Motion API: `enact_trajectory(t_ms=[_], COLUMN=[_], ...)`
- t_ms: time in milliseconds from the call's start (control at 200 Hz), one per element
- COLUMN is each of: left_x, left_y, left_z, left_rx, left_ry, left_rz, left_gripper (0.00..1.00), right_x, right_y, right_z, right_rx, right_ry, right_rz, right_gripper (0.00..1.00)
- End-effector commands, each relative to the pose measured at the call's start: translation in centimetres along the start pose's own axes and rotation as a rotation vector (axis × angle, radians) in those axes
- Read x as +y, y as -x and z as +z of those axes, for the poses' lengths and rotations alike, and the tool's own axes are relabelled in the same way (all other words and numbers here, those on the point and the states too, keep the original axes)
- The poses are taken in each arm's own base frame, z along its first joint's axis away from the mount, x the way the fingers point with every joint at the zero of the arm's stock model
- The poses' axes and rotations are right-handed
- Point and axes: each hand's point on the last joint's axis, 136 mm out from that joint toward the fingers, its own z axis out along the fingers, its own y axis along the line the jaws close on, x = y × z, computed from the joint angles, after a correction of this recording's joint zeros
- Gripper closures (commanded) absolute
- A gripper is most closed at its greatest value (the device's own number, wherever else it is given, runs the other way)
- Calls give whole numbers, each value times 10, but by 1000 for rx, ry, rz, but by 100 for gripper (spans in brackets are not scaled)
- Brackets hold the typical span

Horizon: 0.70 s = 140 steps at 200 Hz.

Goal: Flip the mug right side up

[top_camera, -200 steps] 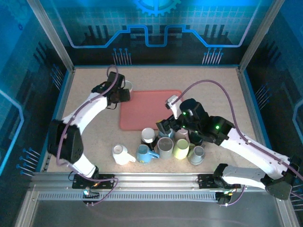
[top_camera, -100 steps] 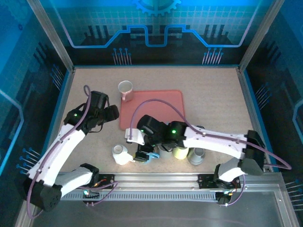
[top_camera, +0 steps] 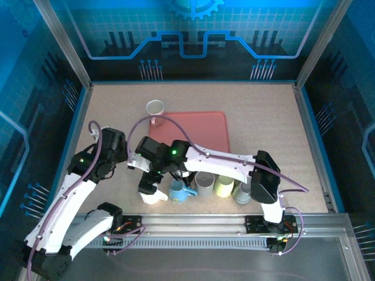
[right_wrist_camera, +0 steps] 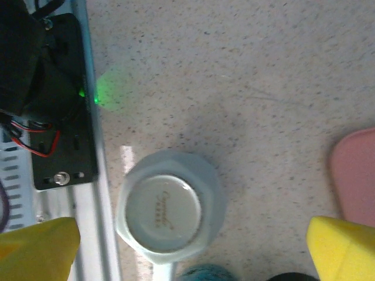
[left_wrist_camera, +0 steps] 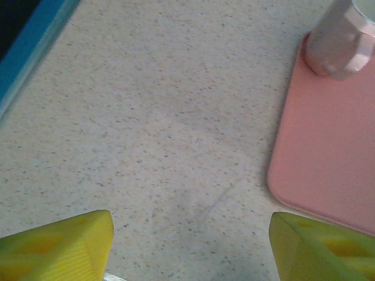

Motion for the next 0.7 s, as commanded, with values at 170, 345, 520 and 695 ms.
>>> enact_trajectory(t_ms=[170,345,520,695], left_x=[7,8,15,19], left_y=[7,8,11,13], left_z=[-14,-16,-20,-23], left_rx=[-78,-87,-114,-125], left_ry=[-22,-24,-6,8], left_rz=[-15,-19,-32,-38], left_gripper=[28,29,29,29], right_x=[3,6,5,-4], right_y=[-7,-9,-17,-27], right_z=[33,48,64,73], right_rx=[130,174,206,231], right_ry=[5,-16,-49,-119], right_rz=[173,187,187,175], right_gripper=[0,0,0,0])
